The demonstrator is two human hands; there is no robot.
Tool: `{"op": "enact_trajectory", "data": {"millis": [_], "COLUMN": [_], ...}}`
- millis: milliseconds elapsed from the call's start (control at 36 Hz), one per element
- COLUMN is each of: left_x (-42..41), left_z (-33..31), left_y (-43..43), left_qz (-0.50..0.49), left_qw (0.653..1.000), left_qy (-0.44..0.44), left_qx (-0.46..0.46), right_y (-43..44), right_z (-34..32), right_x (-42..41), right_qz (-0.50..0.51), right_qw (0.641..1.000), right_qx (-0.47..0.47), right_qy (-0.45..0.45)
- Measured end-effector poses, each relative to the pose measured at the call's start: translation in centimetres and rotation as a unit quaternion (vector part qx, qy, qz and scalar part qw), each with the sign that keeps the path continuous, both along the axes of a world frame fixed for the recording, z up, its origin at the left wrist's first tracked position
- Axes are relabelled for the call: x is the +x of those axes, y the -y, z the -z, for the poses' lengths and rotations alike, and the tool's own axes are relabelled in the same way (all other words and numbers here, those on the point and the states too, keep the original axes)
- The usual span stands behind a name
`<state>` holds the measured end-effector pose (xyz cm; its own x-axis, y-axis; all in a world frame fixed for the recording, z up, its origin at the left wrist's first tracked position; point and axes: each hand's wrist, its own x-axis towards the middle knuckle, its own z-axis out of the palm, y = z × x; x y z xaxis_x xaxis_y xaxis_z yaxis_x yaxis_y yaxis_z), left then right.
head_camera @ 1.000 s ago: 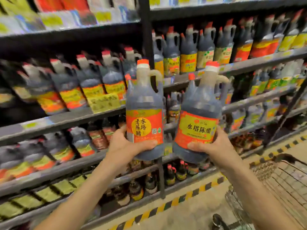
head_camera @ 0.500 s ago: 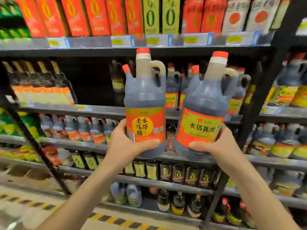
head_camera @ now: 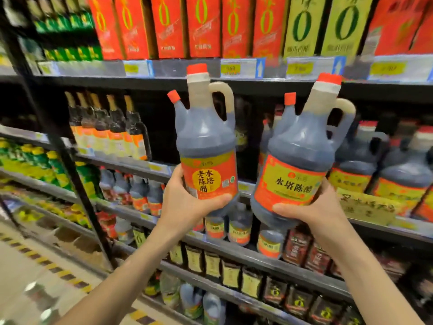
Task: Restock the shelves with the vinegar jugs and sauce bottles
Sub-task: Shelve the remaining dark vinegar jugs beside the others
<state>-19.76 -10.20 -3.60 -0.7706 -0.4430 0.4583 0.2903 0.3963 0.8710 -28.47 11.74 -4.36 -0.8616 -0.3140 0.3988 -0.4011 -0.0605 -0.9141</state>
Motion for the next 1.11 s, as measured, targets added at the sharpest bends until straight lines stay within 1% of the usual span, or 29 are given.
{"op": "enact_trajectory", "data": {"millis": [139,306,444,611,778,861,944,1028,1111], "left_x": [-3.1,-7.1,-11.5,-17.2,-21.7,-23.3,-24.6,-25.9,-26.8], "left_z": [0.0,0.4,1.0,1.6,1.9,2.2,2.7,3.6,4.4], "left_y": [2.5,4.7,6.7,8.8,10.4,10.9,11.4,11.8,11.5], "left_qz": [-0.004,0.009,0.049,0.116,0.183,0.221,0.246,0.269,0.280], "left_qw": [1.000,1.000,0.998,0.992,0.977,0.970,0.959,0.949,0.945], "left_qy": [-0.014,-0.026,-0.039,-0.028,-0.014,0.007,0.027,0.072,0.076], "left_qx": [-0.011,-0.005,-0.013,-0.052,-0.109,-0.104,-0.138,-0.147,-0.153], "right_y": [2.2,4.2,5.4,7.0,8.6,9.3,9.9,10.3,10.4], "right_z": [-0.3,-0.6,-0.1,1.2,2.0,2.2,2.6,3.1,3.4], "right_x": [-3.1,-5.2,-6.6,-7.6,-8.1,-8.1,-8.0,-7.9,-7.7], "right_qz": [0.000,0.000,0.016,0.078,0.142,0.163,0.189,0.215,0.223], "right_qw": [1.000,0.999,0.999,0.996,0.988,0.982,0.975,0.969,0.967], "right_qx": [0.000,-0.023,-0.002,-0.031,-0.067,-0.095,-0.114,-0.124,-0.126], "right_qy": [-0.024,-0.023,-0.027,-0.006,0.002,0.004,0.005,0.009,0.010]}}
